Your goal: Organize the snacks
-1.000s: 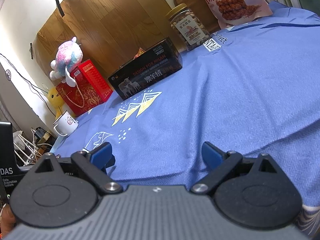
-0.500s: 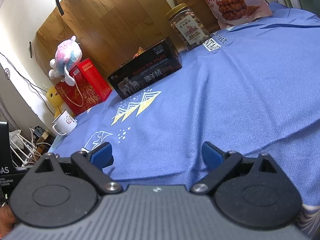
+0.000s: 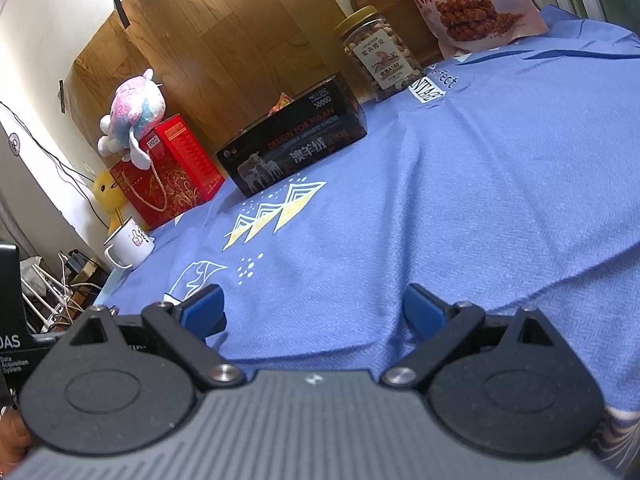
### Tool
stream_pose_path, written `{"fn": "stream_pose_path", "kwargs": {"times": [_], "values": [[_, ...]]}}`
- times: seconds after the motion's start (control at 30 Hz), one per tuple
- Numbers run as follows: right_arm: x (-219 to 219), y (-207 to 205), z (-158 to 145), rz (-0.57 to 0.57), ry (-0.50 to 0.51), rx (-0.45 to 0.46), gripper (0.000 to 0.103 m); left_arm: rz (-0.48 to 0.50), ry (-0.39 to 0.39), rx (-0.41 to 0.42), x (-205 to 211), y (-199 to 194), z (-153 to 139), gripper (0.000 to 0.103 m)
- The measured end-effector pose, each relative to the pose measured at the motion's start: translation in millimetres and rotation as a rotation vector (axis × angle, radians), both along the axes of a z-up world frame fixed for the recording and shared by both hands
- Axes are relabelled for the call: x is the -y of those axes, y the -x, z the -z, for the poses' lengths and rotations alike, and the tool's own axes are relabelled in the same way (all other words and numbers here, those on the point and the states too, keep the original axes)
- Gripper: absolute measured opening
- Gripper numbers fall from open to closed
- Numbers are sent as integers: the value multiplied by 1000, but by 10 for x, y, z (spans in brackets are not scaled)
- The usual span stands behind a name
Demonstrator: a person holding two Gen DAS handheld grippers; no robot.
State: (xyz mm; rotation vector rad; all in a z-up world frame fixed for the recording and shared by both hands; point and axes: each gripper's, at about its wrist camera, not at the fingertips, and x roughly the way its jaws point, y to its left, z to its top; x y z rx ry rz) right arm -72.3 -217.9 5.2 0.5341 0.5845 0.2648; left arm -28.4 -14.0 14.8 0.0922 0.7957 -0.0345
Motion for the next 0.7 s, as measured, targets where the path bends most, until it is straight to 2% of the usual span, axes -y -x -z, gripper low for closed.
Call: {"fn": "stream_pose_path", "kwargs": {"times": [0.7], "values": [[-4,28,-6,11,5,27,98,37,24,-15,12,1,14,103]]}}
